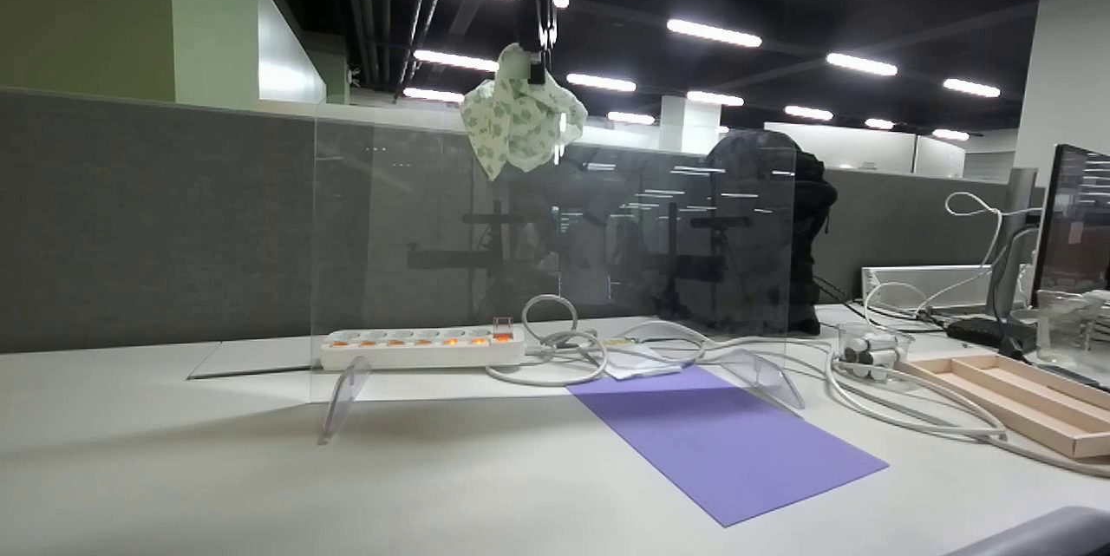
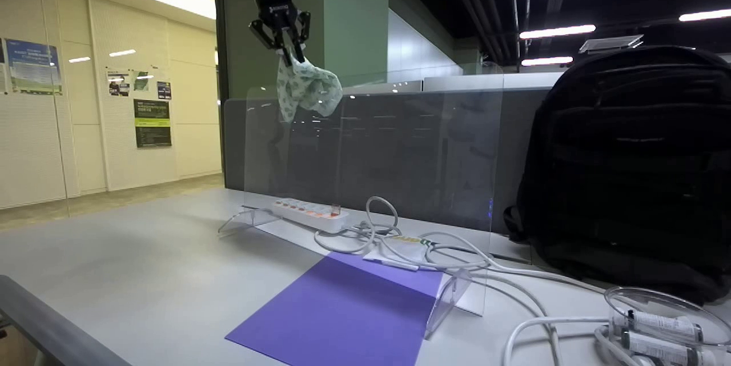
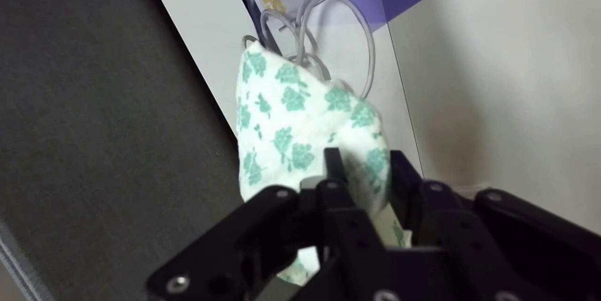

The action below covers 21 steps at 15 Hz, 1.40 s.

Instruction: Put the towel on top of the colourless board

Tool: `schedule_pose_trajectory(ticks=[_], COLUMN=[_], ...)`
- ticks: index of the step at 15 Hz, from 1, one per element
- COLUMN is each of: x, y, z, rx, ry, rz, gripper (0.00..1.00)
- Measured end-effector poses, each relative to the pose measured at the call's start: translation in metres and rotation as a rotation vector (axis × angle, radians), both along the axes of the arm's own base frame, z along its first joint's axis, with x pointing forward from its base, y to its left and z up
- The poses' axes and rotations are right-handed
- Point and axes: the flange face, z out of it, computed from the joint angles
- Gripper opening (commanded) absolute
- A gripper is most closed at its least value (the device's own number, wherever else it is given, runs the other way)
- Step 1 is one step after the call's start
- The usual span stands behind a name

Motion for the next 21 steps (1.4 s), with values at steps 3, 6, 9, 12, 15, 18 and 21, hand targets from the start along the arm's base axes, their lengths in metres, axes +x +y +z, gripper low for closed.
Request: schedule_pose_trajectory(ticks=[3,6,9,12,15,18,21], x=[-0.001,-0.003,-0.005,-0.007,-0.006,-0.004,-0.001], y=[0.0,-0.001,-0.001,-0.001,-0.001,0.0,0.003], z=[-0.004,-0.012,-0.022,-0.029,-0.028,-0.022,-0.011], rx=[-0.002,-0.004,-0.005,-0.001,0.003,0.007,0.006], ry=[0.007,0.024,0.047,0.062,0.052,0.014,-0.055], rz=[0.0,0.0,-0.001,-0.004,-0.003,0.006,0.021], gripper=[0.0,0.28,0.48,0.69,0.88,1.0,1.0])
